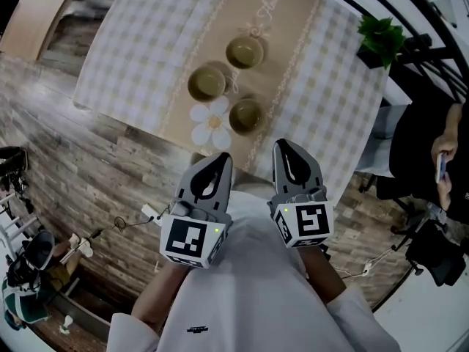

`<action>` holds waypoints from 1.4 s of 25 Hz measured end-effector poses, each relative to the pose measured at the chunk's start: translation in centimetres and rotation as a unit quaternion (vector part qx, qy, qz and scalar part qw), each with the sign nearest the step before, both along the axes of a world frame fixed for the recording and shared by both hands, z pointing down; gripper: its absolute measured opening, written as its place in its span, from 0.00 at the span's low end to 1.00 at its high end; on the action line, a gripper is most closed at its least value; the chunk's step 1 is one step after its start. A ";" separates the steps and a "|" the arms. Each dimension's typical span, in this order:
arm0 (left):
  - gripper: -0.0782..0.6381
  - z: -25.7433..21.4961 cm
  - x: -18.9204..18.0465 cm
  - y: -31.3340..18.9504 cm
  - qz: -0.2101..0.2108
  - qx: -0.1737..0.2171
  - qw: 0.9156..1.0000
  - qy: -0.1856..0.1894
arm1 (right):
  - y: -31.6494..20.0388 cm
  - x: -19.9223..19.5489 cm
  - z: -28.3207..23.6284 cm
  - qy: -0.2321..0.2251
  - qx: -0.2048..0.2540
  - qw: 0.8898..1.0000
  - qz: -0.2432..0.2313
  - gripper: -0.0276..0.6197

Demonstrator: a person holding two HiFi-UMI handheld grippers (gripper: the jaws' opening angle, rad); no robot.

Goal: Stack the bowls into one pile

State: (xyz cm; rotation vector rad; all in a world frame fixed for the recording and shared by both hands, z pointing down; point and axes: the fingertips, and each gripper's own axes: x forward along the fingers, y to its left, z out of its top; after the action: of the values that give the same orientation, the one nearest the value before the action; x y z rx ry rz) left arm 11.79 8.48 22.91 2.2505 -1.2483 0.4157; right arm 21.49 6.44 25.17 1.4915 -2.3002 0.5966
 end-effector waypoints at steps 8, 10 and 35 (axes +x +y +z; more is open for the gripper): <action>0.14 2.5 -0.6 1.9 0.002 -0.019 1.000 0.002 | 2.1 -1.7 2.8 -0.018 -0.027 0.999 -0.008 0.10; 0.14 3.2 -0.8 3.7 0.005 -0.023 1.000 -0.001 | 3.8 -2.0 3.6 -0.010 -0.031 0.999 -0.010 0.10; 0.14 17.5 -4.5 1.1 -0.039 -0.106 0.994 0.001 | 1.5 -3.5 18.0 0.018 -0.143 0.989 0.024 0.10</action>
State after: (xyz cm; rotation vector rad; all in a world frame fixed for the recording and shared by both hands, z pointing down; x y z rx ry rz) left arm 7.31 9.56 40.42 2.0165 -1.2251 0.4929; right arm 18.03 7.93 43.19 1.4089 -2.0540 0.8643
